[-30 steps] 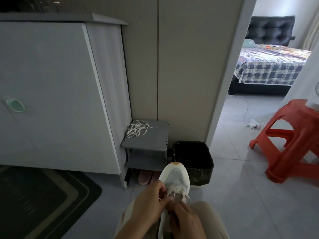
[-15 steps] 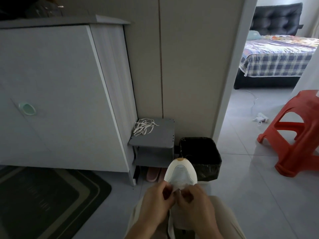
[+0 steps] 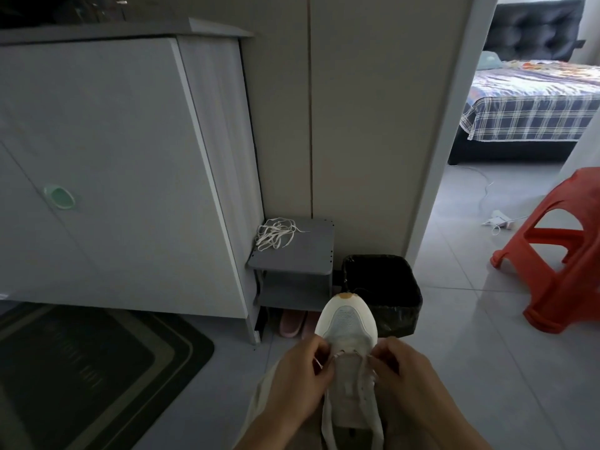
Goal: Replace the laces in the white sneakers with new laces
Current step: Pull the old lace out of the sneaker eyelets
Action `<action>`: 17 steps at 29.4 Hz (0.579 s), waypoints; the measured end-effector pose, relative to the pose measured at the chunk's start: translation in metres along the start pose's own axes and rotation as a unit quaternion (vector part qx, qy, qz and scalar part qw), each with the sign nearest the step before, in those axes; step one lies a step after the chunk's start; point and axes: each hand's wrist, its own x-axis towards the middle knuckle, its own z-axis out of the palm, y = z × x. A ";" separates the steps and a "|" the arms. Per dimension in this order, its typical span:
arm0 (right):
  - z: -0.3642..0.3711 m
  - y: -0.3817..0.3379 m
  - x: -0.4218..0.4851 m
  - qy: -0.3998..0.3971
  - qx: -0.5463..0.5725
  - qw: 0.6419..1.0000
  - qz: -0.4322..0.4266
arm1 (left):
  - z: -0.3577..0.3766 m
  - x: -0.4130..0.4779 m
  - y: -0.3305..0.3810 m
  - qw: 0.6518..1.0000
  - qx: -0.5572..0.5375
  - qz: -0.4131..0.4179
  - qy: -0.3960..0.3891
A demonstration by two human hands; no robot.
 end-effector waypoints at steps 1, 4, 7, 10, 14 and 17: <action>-0.005 0.001 -0.001 0.005 -0.025 1.000 -0.008 | 0.000 0.000 0.002 1.000 0.010 -0.001 0.004; -0.012 0.009 -0.001 0.037 -0.098 0.993 -0.063 | 0.003 0.000 0.008 0.999 0.041 0.011 0.023; -0.013 0.017 -0.004 0.051 -0.123 0.989 -0.071 | 0.004 0.000 0.011 0.998 0.046 0.010 0.033; -0.015 0.025 -0.004 0.061 -0.124 0.987 -0.077 | 0.002 0.000 0.013 0.998 0.060 0.016 0.033; -0.017 0.027 -0.007 0.080 -0.118 0.988 -0.066 | 0.001 -0.001 0.013 0.997 0.063 0.018 0.033; -0.024 0.031 -0.007 0.114 -0.116 0.986 -0.039 | 0.002 0.001 0.012 0.997 0.065 0.012 0.030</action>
